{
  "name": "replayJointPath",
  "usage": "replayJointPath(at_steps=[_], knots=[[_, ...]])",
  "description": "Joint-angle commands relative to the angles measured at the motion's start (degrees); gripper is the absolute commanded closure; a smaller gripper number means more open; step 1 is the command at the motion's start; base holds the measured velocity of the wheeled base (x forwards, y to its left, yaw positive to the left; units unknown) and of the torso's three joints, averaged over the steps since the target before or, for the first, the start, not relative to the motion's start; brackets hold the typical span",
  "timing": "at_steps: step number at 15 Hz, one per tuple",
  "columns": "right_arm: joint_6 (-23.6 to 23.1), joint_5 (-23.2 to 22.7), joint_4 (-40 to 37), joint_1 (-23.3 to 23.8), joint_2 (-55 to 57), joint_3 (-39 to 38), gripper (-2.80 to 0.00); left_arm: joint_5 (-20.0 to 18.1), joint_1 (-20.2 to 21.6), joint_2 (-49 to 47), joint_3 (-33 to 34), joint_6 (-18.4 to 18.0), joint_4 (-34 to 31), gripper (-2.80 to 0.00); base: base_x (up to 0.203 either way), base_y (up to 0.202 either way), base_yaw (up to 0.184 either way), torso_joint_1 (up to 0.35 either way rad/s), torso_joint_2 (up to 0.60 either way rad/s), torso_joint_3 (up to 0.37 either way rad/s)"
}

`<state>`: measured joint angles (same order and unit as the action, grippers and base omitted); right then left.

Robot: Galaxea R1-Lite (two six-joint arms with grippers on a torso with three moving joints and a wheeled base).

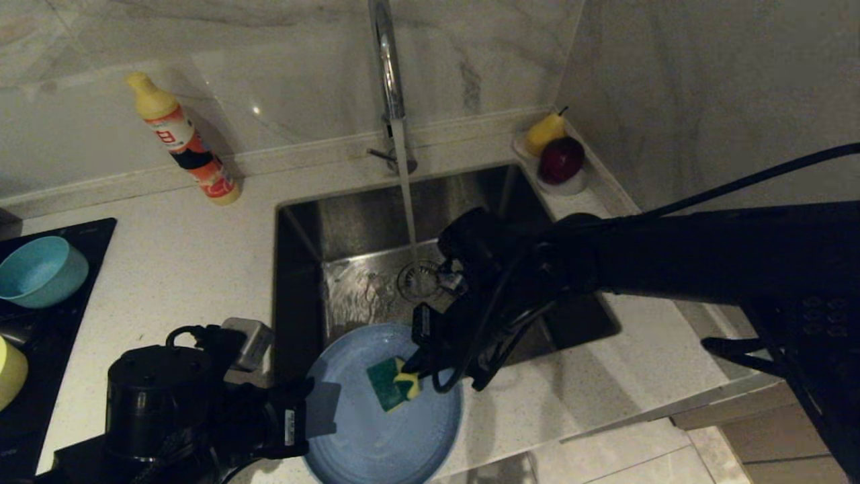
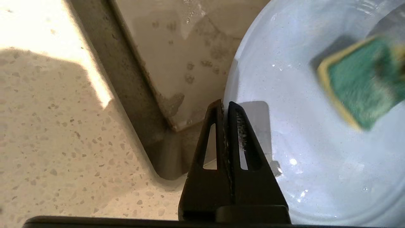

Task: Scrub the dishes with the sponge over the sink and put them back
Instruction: Wipe the plate

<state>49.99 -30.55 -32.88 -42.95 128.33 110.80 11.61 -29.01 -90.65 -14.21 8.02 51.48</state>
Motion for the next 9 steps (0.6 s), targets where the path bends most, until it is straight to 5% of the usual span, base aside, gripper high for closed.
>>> replayJointPath(at_steps=[1, 9], knots=[[0.3, -0.22, -1.73, 1.14, -4.23, -0.1, 0.0, 0.17, 0.01, 0.9, 0.49, 0.07, 0.29, 0.0, 0.0, 0.0, 0.0, 0.0, 0.0, 0.0], [0.04, -0.39, -11.42, 0.05, -2.28, -1.16, 0.0, 0.08, 0.01, -0.05, -0.42, 0.08, 0.29, 0.0, 0.0, 0.0, 0.0, 0.0, 0.0, 0.0]])
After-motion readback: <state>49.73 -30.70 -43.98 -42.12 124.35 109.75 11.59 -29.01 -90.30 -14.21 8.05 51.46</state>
